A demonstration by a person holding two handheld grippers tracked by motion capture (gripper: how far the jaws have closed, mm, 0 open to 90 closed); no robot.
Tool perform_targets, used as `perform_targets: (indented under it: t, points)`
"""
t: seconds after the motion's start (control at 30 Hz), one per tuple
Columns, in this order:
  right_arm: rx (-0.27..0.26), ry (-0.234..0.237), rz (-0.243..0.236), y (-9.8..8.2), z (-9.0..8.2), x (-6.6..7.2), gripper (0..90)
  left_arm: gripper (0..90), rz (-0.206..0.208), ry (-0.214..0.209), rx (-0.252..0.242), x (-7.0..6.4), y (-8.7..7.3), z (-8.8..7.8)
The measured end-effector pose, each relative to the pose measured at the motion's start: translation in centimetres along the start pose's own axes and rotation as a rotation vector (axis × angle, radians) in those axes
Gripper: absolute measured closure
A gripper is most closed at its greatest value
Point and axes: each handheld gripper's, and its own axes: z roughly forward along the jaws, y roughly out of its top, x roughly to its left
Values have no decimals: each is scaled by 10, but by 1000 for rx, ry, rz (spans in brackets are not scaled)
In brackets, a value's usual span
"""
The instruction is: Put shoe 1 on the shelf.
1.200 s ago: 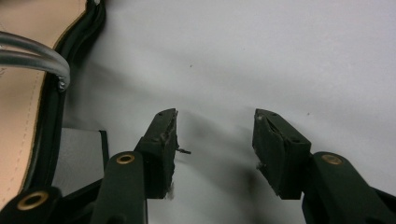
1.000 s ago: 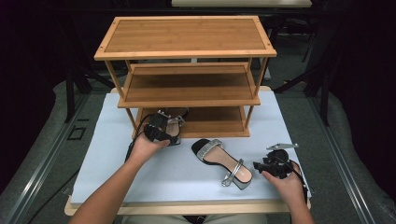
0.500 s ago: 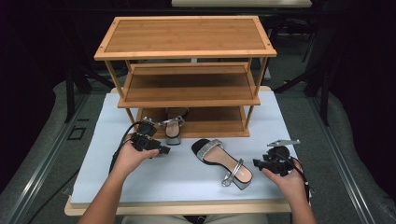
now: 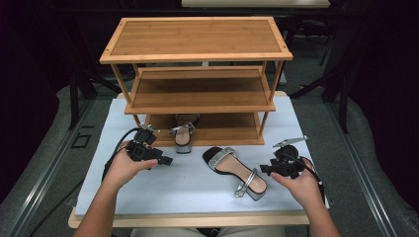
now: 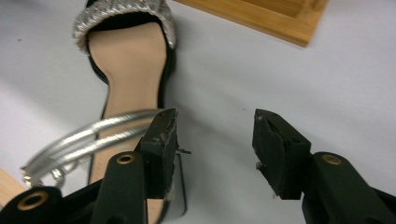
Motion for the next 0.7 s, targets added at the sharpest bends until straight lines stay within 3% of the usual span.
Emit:
perform_targets:
  t: [0.03, 0.07, 0.1, 0.13, 0.2, 0.23, 0.27, 0.3, 0.33, 0.4, 0.47, 0.57, 0.67, 0.7]
  points:
    - [6, -37, -6, 3, 1, 3, 497, 397, 1, 0, 1, 0, 0, 0]
    - [16, -132, -11, 6, 2, 8, 496, 397, 1, -2, 2, 1, -1, -1]
    - [16, -94, -16, 8, 3, 8, 497, 397, 2, -3, 6, 1, -2, -1]
    - [18, -113, -21, 10, 4, 10, 497, 397, 2, -3, 8, 2, -3, -2]
    - [20, -63, -29, 15, 6, 11, 497, 398, -1, -4, 8, 3, -4, -3]
    - [25, -117, -35, 17, 7, 15, 503, 398, -2, -6, 5, 4, -5, -3]
    - [24, -105, -43, 19, 8, 18, 503, 398, -2, -5, 4, 5, -5, -4]
    - [21, -46, -50, 22, 9, 18, 504, 398, -9, -2, 6, 5, -5, -4]
    - [24, -89, -59, 24, 10, 23, 504, 398, -9, 0, 4, 6, -6, -5]
    - [20, -68, -72, 29, 11, 28, 502, 398, -10, 8, 5, 7, -6, -5]
    - [8, -94, -89, 34, 10, 33, 500, 398, -14, 7, 1, 8, -7, -6]
    - [-7, -80, -100, 41, 10, 39, 500, 398, -16, 9, -1, 8, -7, -6]
    - [18, -40, -121, 45, 17, 44, 500, 398, -17, 8, -5, 8, -8, -7]
    - [26, -55, -126, 46, 20, 47, 500, 398, -18, 7, -6, 9, -8, -8]
